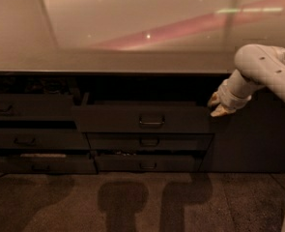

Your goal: Open top drawer

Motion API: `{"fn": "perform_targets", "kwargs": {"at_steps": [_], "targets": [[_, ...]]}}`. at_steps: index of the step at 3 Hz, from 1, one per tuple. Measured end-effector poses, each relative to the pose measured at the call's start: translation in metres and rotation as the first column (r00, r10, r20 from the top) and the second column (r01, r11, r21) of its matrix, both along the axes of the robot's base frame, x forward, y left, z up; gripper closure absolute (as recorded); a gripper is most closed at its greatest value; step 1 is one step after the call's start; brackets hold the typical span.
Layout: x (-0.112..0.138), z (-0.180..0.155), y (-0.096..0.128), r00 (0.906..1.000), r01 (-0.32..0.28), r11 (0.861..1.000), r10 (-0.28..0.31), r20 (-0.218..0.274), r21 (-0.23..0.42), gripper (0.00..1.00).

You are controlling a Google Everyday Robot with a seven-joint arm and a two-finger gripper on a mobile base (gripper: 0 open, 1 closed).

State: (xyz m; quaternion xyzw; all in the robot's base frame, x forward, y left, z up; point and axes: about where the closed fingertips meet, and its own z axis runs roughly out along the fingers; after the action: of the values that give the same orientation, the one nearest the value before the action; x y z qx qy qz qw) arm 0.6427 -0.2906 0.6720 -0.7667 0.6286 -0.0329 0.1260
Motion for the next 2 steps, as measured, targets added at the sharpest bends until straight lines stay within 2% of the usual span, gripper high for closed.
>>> {"fn": "perform_targets", "kwargs": {"at_steps": [2], "targets": [[-0.0066,-0.0008,-0.0018,1.0000,-0.005,1.000,0.005,0.002,-0.001,1.00]]}}
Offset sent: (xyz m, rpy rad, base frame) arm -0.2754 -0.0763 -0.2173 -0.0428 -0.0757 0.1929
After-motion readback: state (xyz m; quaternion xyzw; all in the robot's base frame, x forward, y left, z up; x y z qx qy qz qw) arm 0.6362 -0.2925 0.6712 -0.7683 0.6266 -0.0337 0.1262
